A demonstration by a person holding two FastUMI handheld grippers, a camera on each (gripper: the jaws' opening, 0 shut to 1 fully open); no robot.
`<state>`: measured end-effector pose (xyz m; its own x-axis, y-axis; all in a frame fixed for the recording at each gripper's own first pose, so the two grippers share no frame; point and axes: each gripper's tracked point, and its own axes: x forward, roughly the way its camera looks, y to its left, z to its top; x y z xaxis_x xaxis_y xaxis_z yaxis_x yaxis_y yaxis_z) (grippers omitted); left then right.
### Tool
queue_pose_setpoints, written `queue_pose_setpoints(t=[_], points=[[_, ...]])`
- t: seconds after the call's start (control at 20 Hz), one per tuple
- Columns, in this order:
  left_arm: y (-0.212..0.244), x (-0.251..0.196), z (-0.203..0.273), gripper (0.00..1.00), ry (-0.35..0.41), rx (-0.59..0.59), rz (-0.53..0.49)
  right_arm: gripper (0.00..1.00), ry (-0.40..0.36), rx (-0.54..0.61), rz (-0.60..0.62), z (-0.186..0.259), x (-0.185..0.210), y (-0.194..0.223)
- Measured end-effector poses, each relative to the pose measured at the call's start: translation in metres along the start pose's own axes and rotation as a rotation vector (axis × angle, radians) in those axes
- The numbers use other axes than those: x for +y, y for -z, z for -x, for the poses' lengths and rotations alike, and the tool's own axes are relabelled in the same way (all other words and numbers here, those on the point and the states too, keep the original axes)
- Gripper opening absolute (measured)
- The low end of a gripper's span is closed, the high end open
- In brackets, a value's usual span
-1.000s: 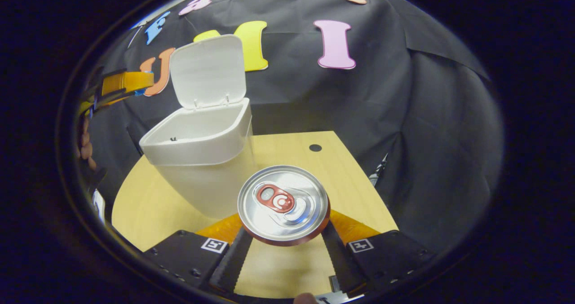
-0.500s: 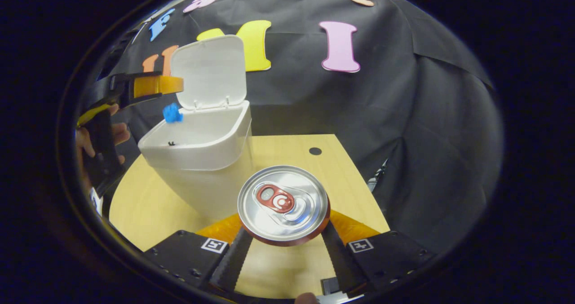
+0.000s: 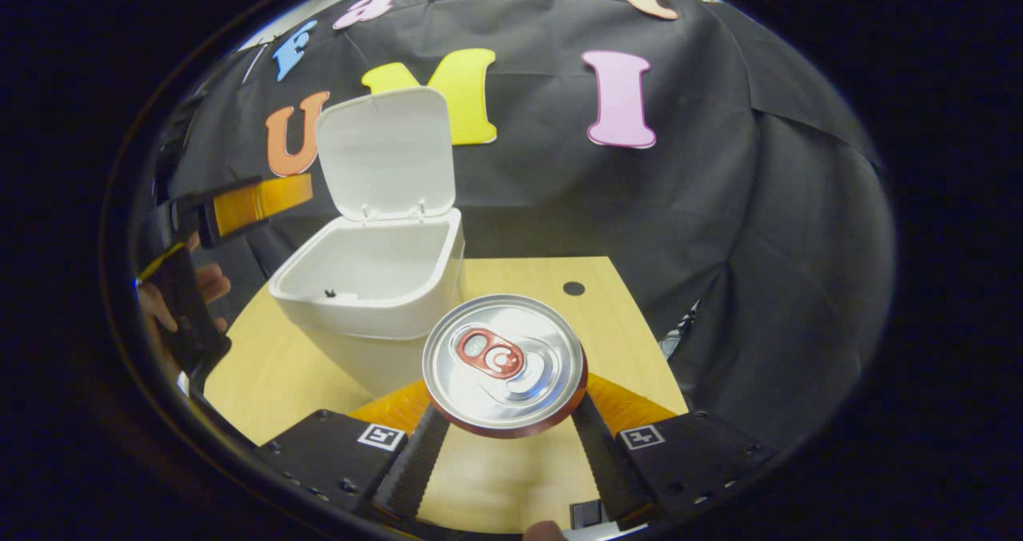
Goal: Press the lid of the desktop garbage bin to open it, pick up the crumpled paper on the desktop and throw it into the bin, then pick up the pop can on the desktop and drop it into the bin, and finally close the garbage bin lid.
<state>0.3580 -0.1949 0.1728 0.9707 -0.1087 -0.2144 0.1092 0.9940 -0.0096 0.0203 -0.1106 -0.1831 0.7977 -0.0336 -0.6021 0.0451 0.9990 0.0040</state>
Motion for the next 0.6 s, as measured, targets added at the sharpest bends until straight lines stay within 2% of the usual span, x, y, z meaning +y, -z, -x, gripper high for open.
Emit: queue_pose_setpoints(t=[0.35,0.6], points=[[0.009,0.042,0.044,1.00,-0.110,0.000,0.031,0.82,-0.105,-0.094,0.089,0.002,0.041,-0.074],[0.012,0.085,0.078,1.00,-0.220,0.000,0.042,0.82,-0.193,-0.122,0.122,-0.019,0.082,-0.109]])
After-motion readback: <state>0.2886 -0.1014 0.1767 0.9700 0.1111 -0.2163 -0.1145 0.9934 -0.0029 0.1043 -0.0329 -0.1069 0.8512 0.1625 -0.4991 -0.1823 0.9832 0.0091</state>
